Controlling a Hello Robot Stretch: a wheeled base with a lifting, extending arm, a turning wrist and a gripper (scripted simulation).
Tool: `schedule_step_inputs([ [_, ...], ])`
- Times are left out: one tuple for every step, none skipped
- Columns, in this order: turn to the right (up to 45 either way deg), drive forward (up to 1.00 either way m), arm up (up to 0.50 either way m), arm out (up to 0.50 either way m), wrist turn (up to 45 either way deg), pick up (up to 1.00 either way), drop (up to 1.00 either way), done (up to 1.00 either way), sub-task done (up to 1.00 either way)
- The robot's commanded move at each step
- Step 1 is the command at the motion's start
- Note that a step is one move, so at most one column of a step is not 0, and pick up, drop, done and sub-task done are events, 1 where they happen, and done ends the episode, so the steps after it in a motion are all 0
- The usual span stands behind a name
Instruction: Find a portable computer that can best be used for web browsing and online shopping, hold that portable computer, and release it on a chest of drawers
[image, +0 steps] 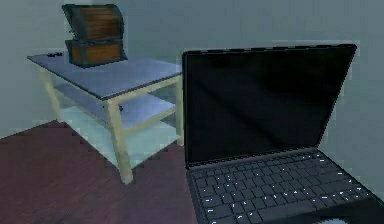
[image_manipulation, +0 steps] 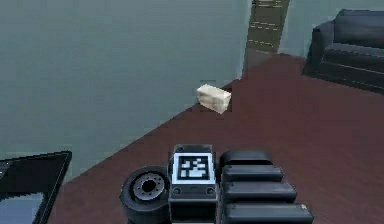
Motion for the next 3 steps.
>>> schedule_step_inputs([
  [-36.0,0.0,0.0,0.0,0.0,0.0,0.0,0.0,0.0],
  [0.0,0.75,0.0,0.0,0.0,0.0,0.0,0.0,0.0],
  [-45.0,0.0,0.0,0.0,0.0,0.0,0.0,0.0,0.0],
])
